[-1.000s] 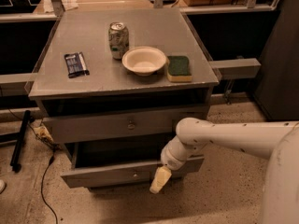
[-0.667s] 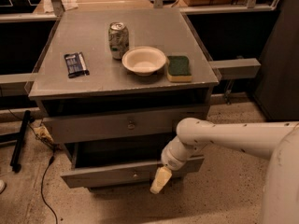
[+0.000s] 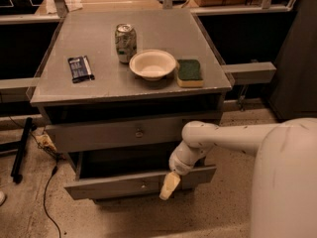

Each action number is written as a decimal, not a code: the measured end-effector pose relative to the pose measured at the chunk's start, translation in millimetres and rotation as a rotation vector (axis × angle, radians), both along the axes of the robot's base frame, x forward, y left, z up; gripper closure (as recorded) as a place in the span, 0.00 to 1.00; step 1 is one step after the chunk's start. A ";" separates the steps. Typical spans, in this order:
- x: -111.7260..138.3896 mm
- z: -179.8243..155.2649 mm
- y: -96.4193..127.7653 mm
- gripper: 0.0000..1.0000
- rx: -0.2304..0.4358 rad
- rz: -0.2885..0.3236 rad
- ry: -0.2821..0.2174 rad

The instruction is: Open middle drawer

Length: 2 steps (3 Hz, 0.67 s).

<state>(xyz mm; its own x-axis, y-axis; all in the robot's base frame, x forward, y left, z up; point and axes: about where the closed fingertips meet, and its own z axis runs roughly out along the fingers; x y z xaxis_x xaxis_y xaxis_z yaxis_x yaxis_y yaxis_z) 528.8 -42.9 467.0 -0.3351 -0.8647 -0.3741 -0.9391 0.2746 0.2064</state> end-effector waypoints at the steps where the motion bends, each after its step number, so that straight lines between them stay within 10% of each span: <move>1: -13.0 -30.0 -16.0 0.00 -0.031 0.003 0.063; 2: -16.9 -36.6 -22.3 0.00 -0.042 0.002 0.084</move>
Offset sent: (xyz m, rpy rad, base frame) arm -0.0547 -0.0681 -0.0931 -0.1125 0.2171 -0.0122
